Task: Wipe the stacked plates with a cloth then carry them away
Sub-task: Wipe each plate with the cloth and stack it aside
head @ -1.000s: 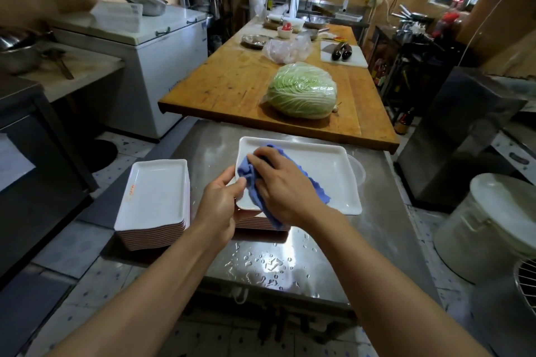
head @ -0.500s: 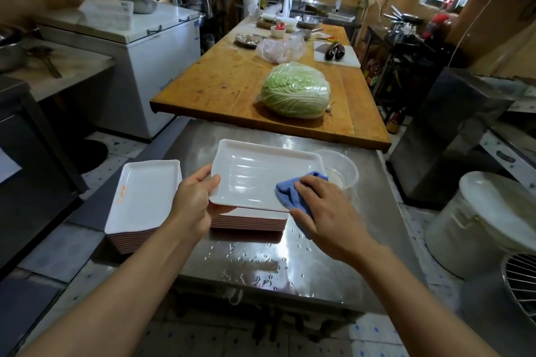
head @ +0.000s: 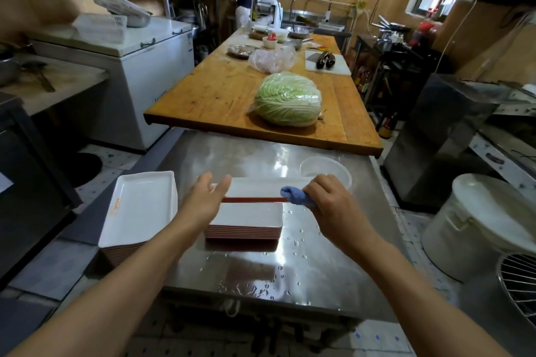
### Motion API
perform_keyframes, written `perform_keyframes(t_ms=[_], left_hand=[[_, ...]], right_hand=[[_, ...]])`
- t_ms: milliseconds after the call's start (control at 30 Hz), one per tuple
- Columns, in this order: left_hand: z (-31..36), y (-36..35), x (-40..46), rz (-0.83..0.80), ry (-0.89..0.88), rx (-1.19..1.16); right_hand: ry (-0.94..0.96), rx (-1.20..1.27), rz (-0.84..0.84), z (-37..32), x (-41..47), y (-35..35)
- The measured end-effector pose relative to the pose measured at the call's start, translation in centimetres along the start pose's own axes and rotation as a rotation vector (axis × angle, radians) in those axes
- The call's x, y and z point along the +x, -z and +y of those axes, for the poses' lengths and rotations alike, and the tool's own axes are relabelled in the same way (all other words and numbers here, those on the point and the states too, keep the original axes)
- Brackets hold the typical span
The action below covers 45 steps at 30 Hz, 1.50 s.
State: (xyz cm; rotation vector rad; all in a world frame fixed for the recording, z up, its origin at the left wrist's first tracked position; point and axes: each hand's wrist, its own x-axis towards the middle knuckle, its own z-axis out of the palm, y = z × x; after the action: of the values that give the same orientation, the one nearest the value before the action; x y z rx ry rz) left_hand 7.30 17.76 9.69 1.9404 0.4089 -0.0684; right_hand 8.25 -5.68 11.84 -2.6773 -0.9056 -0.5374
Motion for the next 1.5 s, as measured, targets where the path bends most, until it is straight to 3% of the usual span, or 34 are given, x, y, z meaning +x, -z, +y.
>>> perform_keyframes(t_ms=[67,200,300,500,667,767,900,967,1133,1333,1500], left_hand=[[0.4,-0.3,-0.5,0.089,-0.244,0.36],[2.2,-2.3,-1.5,0.112,-0.718,0.809],[3.3,-3.9,-2.0,0.193,-0.796,0.955],[4.1,-3.2,-2.0,0.325,-0.745,0.706],[3.5,-2.0,-2.4,0.161,-0.516,0.283],[3.5,-1.4,-2.8,0.042,-0.404,0.019],[3.8,-1.4,-3.9,-0.045,-0.373,-0.216],[3.8,-1.4,-4.4,-0.08,-0.377,-0.286],[3.8,-1.2,-5.4,-0.076,-0.36,-0.385],[3.0,-0.5,-5.5,-0.047,-0.271,-0.507],[3.1,-0.5,-5.2,-0.03,-0.223,-0.626]], right_hand=[[-0.032,-0.019,-0.089,0.1,0.5,0.8],[-0.041,-0.007,-0.165,-0.1,1.9,2.8],[-0.029,0.031,-0.166,-0.7,2.9,4.2],[-0.039,0.253,-0.059,-1.1,3.7,5.5],[-0.178,0.411,0.219,-0.3,3.4,5.8],[-0.218,0.416,0.295,-0.5,3.5,5.4],[-0.123,0.421,0.212,-3.3,4.4,3.7],[-0.105,0.277,0.171,-4.8,5.1,2.6],[-0.038,0.029,0.254,-6.2,6.9,1.4],[-0.112,0.132,0.246,-4.0,6.2,0.6],[-0.287,0.396,0.27,-2.9,5.5,-0.3]])
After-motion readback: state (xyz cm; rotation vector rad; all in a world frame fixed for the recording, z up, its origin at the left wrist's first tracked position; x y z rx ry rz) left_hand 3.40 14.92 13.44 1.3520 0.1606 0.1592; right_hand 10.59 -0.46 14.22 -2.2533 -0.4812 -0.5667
